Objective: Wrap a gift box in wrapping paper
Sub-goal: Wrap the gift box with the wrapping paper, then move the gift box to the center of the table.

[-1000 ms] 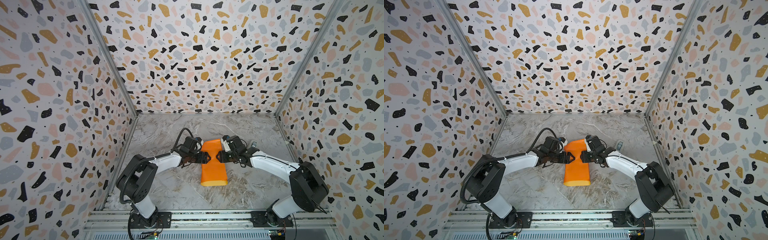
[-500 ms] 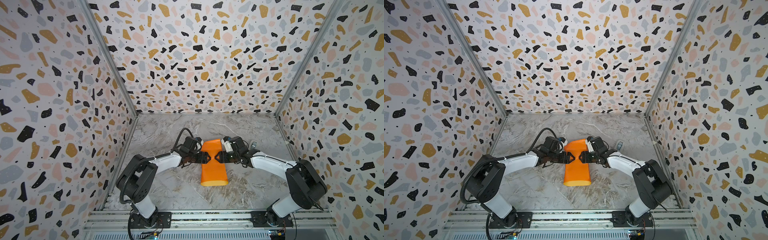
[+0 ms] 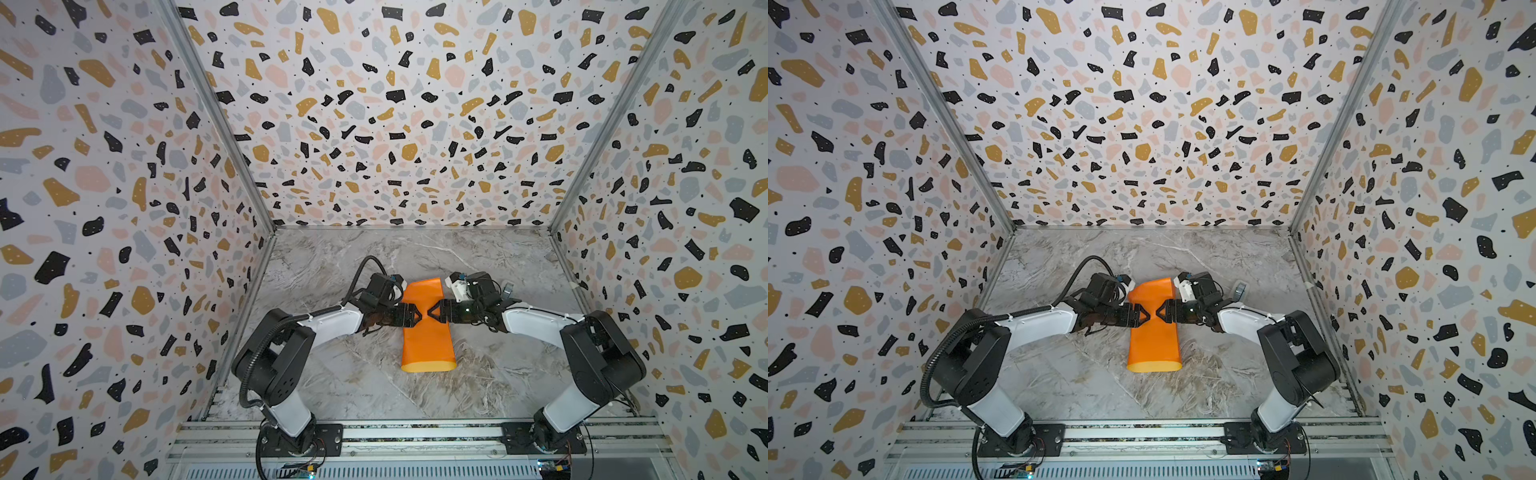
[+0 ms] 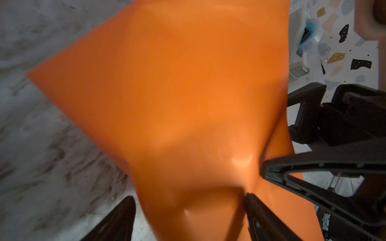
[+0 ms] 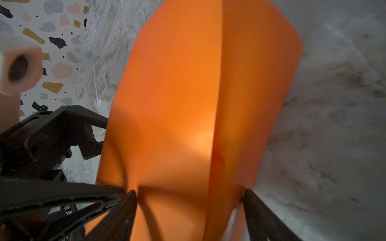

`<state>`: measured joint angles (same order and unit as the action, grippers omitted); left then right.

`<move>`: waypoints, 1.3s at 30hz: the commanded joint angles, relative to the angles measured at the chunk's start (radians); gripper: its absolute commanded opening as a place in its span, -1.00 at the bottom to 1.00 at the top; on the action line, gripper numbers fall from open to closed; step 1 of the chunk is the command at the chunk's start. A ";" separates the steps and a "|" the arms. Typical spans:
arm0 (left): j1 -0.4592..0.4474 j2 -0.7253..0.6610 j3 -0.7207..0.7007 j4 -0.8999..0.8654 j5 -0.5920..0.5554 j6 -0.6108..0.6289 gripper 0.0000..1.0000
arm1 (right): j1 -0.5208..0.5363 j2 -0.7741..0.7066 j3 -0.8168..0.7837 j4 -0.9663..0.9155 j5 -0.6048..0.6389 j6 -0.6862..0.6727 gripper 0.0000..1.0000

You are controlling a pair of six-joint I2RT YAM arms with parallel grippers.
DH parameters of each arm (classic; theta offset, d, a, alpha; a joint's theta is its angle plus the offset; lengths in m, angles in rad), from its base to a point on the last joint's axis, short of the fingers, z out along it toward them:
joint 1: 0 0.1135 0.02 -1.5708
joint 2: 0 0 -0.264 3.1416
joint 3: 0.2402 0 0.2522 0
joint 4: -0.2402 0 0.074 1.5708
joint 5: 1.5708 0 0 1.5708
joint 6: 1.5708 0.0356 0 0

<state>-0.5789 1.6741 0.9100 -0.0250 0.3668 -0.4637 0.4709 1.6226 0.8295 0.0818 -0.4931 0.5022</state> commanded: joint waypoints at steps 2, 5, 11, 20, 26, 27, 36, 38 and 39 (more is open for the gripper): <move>0.002 0.040 -0.015 -0.113 -0.052 0.017 0.66 | -0.064 -0.099 -0.014 -0.031 -0.035 -0.040 0.79; 0.002 0.028 -0.011 -0.101 -0.051 0.007 0.70 | -0.084 -0.189 -0.039 -0.091 -0.010 -0.076 0.83; 0.003 -0.005 0.020 -0.061 -0.049 -0.043 0.77 | -0.072 -0.340 -0.145 -0.138 -0.009 -0.075 0.83; 0.004 -0.136 0.027 -0.046 -0.077 -0.090 0.83 | 0.002 -0.390 -0.204 -0.103 -0.009 -0.026 0.81; 0.007 -0.208 -0.076 -0.066 -0.073 -0.090 0.69 | 0.009 -0.314 -0.204 -0.048 -0.041 0.014 0.70; 0.007 -0.204 -0.085 -0.070 -0.054 -0.090 0.63 | 0.010 -0.301 -0.200 -0.046 -0.043 0.014 0.68; -0.021 -0.133 -0.073 -0.021 0.074 -0.110 0.28 | 0.026 -0.246 -0.196 0.061 -0.119 0.076 0.51; -0.022 -0.109 -0.062 -0.014 0.080 -0.116 0.25 | 0.031 -0.233 -0.195 0.078 -0.116 0.090 0.48; -0.022 -0.100 -0.057 -0.007 0.083 -0.120 0.23 | 0.032 -0.226 -0.192 0.085 -0.115 0.094 0.47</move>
<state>-0.5938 1.5524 0.8272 -0.0731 0.4076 -0.5678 0.4961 1.3838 0.6182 0.1226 -0.5900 0.5674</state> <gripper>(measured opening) 0.620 0.739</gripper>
